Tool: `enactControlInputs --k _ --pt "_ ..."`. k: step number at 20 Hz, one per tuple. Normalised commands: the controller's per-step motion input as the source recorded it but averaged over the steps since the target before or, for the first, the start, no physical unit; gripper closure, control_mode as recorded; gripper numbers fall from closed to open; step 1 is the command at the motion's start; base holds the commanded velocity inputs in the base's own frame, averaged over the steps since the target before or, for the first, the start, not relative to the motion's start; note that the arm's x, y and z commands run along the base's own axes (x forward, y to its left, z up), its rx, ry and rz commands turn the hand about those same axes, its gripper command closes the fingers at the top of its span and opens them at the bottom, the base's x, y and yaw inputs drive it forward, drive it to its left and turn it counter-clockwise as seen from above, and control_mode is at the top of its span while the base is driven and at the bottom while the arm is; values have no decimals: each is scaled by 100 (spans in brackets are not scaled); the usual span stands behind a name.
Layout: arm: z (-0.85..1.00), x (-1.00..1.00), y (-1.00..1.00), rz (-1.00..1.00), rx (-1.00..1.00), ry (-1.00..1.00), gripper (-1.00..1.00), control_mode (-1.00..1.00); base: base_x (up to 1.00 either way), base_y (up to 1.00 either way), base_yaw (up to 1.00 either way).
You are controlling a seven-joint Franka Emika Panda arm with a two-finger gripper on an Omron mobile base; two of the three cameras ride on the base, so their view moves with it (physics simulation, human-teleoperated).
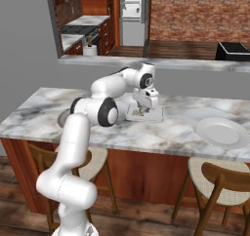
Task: Place two dumplings into each of the tupperware containers and then place the containers in the fridge.
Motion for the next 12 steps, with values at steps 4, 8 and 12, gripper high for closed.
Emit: enactControlInputs --k 4,8,12 --pt "-61 15 -9 -4 0 0 100 -100 0 0 0" --pt "-37 1 -5 -7 0 0 100 -100 0 0 0" --pt "1 0 -3 -3 0 0 100 -100 0 0 0"
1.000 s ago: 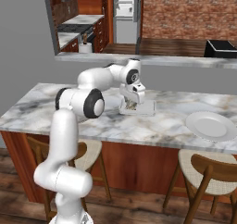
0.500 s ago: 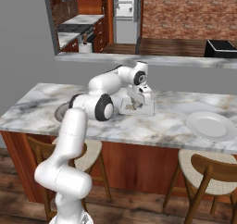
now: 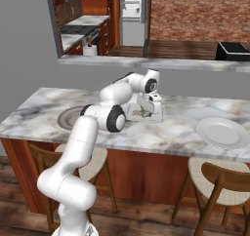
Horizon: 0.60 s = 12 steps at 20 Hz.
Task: Place two dumplings into each of the tupperware containers and then place the containers in the fridge.
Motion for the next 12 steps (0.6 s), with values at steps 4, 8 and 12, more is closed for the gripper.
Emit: enactControlInputs --k 4,8,12 --pt "3 8 -1 -2 0 0 100 -100 0 0 0" --pt "0 14 0 -2 0 1 100 -100 0 0 0" --pt "0 22 0 -3 0 1 100 -100 0 0 0"
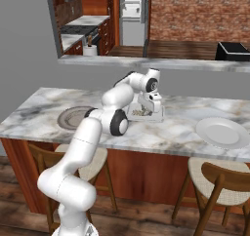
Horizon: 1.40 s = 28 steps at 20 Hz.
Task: Place two dumplings into each of the tupperware containers and then place the containers in the fridge.
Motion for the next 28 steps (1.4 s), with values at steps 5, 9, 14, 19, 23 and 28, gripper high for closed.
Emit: enactControlInputs --k 5,9,14,19,23,28 --pt "0 23 0 -3 0 3 100 -100 0 0 0" --pt "0 14 0 -2 0 5 100 -100 0 0 0" --pt "0 16 0 -1 0 4 -100 -100 0 0 0" --pt "0 4 0 0 0 2 -100 -100 0 0 0" --pt "-5 -4 0 0 0 0 -100 -100 0 0 0" --pt "0 -3 0 0 0 0 -100 -100 0 0 0"
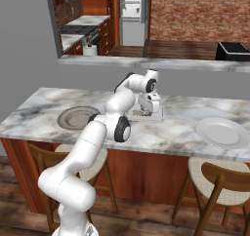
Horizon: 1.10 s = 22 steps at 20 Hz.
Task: Place two dumplings into each of the tupperware containers and then place the containers in the fridge.
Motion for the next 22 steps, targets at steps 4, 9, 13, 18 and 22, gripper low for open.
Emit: enactControlInputs --k 4,9,13,18,22 --pt "0 -25 0 0 0 -1 -100 -100 0 0 0" --pt "1 -48 18 0 -2 -12 -100 -100 0 0 0" --pt "7 -45 37 0 -3 -13 -100 -100 0 0 0" --pt "1 -27 55 0 -6 -16 -100 -100 0 0 0" --pt "-1 -18 51 8 -8 -29 -100 -100 0 0 0"
